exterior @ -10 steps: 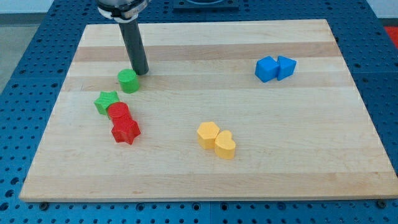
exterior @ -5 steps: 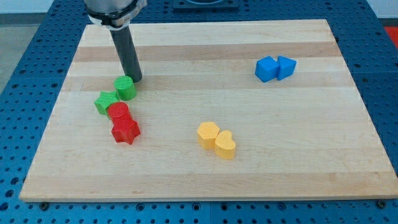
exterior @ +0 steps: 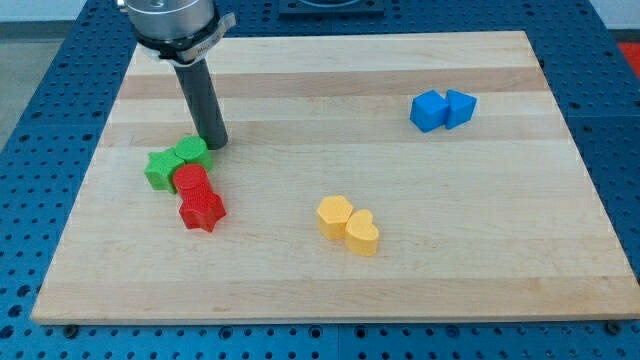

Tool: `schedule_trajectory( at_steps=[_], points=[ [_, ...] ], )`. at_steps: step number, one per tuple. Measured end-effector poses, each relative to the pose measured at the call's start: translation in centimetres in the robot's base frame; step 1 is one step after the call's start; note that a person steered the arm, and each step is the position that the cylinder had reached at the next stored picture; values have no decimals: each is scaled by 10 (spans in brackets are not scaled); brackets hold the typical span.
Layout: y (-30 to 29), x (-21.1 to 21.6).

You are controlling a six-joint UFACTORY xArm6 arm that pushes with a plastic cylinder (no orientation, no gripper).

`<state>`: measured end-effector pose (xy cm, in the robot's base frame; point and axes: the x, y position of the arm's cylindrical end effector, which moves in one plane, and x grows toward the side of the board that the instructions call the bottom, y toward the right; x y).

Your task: Push the green circle to the right of the green star

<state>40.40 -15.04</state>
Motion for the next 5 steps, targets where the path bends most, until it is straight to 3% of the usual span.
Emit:
schedule_trajectory(
  at_steps=[3, 5],
  points=[
    [1, 19],
    [8, 9]
  ],
)
